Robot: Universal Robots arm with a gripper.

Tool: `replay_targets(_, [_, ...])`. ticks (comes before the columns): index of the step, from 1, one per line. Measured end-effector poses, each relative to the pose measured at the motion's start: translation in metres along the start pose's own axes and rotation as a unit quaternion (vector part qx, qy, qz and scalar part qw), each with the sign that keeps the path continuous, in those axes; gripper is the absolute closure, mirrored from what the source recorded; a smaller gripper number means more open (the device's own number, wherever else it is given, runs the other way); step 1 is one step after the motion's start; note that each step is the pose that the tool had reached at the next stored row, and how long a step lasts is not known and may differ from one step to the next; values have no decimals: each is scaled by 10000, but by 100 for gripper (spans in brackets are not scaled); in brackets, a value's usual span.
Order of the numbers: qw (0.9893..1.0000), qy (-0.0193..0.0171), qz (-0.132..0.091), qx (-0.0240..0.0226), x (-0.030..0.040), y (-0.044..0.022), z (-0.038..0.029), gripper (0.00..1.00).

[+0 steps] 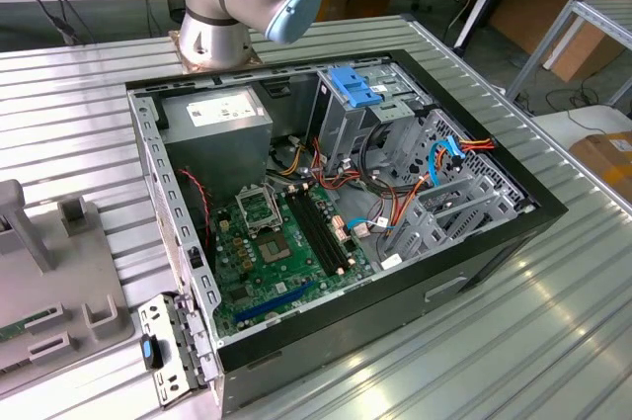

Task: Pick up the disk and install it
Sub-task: 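Pick up the disk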

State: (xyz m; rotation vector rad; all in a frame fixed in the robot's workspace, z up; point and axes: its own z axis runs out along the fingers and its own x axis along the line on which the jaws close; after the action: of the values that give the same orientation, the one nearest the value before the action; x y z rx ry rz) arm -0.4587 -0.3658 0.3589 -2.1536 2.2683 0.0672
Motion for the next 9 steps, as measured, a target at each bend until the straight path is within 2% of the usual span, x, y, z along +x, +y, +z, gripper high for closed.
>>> replay_targets(2, [10000, -3, 0, 0, 0, 0, 1, 40])
replay_targets(3, [10000, -33, 0, 0, 0, 0, 27, 40])
replay_targets(4, [10000, -42, -1, -1, 2, -1, 58, 40])
replay_targets(9, [10000, -44, -1, -2, 5, -3, 125, 40])
